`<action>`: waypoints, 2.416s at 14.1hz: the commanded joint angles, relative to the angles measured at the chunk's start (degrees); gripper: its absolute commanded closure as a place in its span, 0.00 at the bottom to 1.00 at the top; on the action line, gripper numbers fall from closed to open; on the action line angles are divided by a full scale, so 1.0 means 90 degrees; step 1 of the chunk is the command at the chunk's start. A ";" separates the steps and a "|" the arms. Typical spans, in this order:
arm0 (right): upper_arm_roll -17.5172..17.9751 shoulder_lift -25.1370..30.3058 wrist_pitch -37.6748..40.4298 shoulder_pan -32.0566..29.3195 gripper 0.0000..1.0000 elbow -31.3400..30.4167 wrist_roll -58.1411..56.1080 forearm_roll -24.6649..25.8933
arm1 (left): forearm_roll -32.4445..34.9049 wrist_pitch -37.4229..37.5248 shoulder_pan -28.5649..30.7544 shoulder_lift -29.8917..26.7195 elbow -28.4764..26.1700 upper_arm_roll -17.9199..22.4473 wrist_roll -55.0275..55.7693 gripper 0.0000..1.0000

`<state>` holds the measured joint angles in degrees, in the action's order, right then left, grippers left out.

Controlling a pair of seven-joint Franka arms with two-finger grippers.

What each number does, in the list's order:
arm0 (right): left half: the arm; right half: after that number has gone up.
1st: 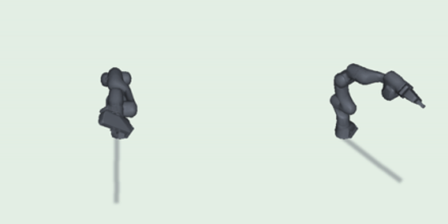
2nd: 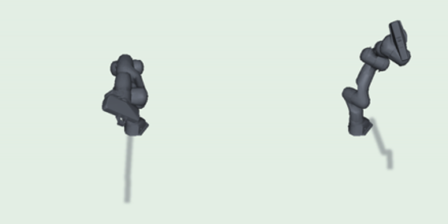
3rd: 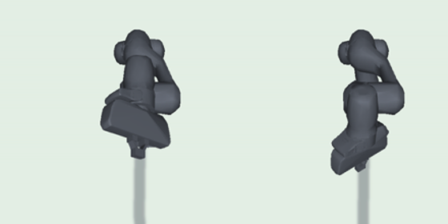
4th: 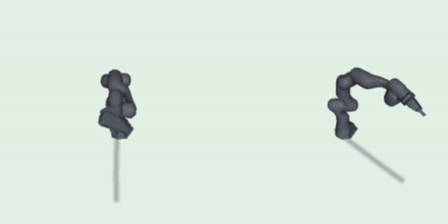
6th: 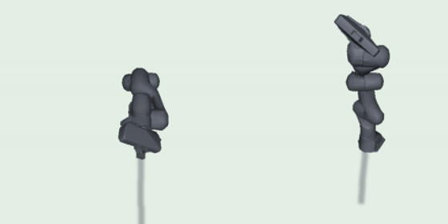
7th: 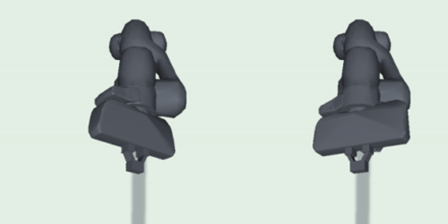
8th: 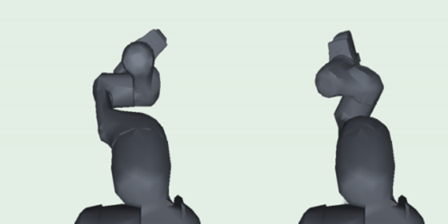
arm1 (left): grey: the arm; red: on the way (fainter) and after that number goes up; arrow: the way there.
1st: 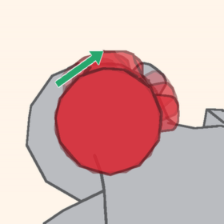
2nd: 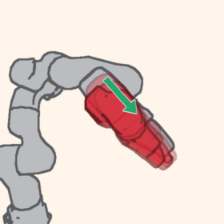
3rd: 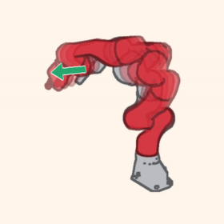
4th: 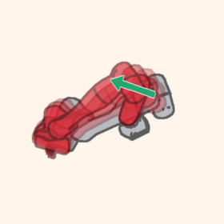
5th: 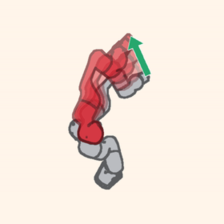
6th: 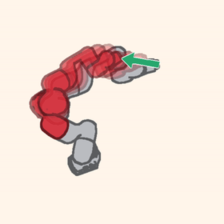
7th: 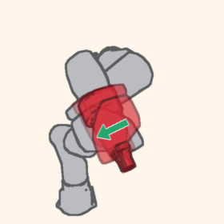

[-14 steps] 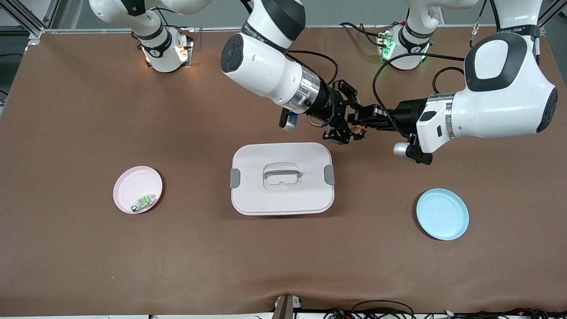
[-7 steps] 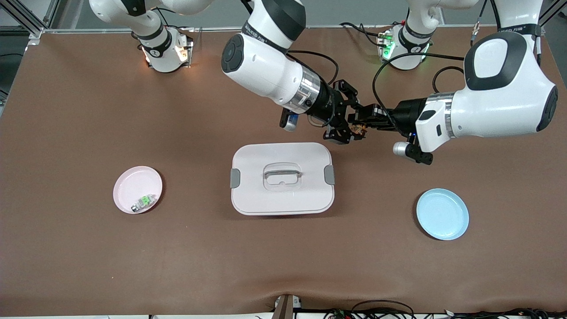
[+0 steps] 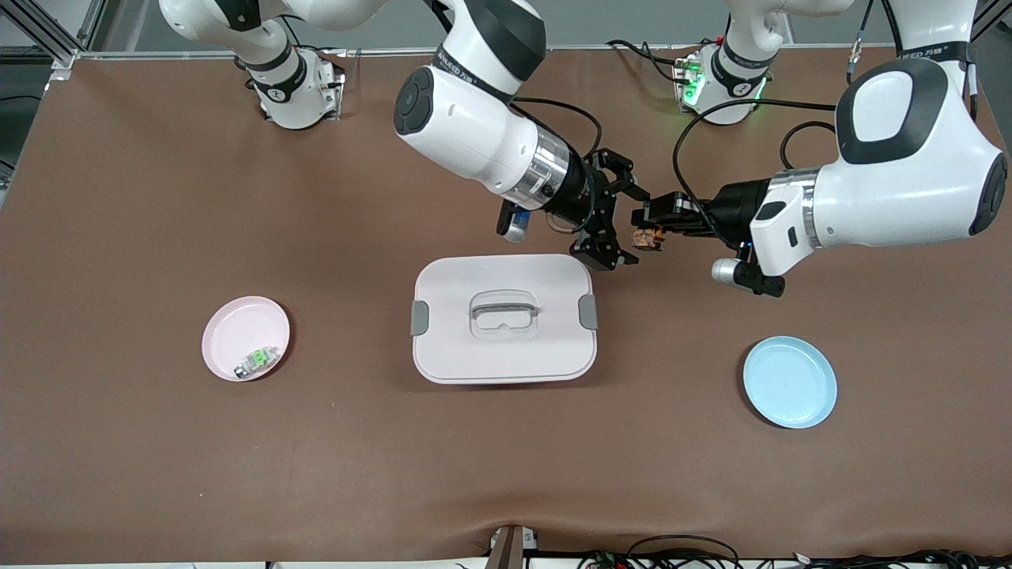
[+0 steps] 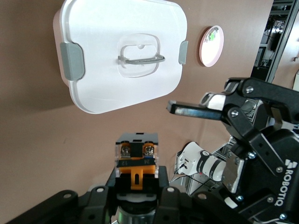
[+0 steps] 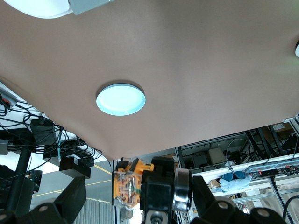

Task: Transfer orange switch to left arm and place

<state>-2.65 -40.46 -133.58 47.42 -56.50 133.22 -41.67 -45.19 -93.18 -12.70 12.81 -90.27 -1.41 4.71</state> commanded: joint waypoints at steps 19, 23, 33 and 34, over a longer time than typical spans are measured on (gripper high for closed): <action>-0.0018 0.0384 0.4009 -0.1859 0.00 0.0253 -0.4711 0.0031 | 0.3624 -0.1131 0.0845 0.0509 0.0508 0.0547 0.5128 1.00; -0.0037 0.0687 0.5093 -0.2397 0.00 0.0253 -0.6469 0.0546 | 0.4161 -0.1696 0.0903 0.0860 0.0498 0.0547 0.6427 1.00; -0.0018 0.1224 0.6354 -0.2954 0.00 0.0194 -1.1732 0.4061 | 0.4523 -0.2898 0.0953 0.2061 0.0508 0.0830 0.7824 1.00; -0.0008 0.1234 0.6442 -0.3090 0.00 0.0194 -1.2133 0.4228 | 0.4523 -0.3024 0.0953 0.2208 0.0508 0.0840 0.8000 1.00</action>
<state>-3.54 -30.93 -77.00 21.40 -53.59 30.75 -7.33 -5.67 -118.48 -3.85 30.56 -86.40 5.82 72.94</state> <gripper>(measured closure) 0.000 0.656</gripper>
